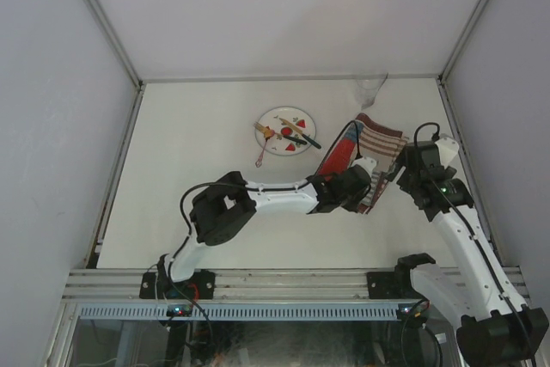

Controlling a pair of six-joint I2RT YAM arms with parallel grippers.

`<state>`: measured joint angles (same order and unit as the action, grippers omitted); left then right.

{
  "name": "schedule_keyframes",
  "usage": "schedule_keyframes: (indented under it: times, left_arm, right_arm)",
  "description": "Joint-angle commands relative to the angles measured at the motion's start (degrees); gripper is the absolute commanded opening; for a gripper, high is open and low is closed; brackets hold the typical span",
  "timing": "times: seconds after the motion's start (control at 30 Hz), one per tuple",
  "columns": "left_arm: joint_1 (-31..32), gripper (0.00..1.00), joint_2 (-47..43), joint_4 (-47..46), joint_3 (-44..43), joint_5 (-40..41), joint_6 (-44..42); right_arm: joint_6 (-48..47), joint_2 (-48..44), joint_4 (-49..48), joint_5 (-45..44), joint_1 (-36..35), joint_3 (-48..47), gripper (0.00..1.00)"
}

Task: Set the dinner table for one person

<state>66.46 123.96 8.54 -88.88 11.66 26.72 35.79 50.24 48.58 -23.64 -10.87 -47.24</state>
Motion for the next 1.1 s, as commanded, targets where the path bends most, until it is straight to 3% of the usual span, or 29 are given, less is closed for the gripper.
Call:
schedule_keyframes:
  times: [0.0,0.17,0.43,0.8,1.07]
  left_arm:
    - [1.08,0.21,-0.04,-1.23,-5.14,-1.20,-0.67]
    - [1.42,0.22,4.21,0.56,-9.59,-2.27,-0.62]
    - [1.64,0.24,7.33,1.24,-10.39,-2.75,0.07]
    - [1.74,0.46,4.63,0.96,-8.96,-3.20,-0.52]
    - [1.69,0.37,8.54,2.68,-13.31,-4.23,-0.53]
  right_arm:
    - [-2.85,-1.72,-2.36,-0.21,4.70,-1.42,0.83]
    - [-4.79,-1.97,-4.78,5.47,10.96,-2.28,0.83]
    - [-6.04,0.19,-4.89,7.41,13.28,-2.68,0.83]
    - [-6.35,1.44,-5.46,8.56,13.83,-2.70,0.83]
    - [-6.58,1.85,-5.82,9.17,14.07,-2.66,0.83]
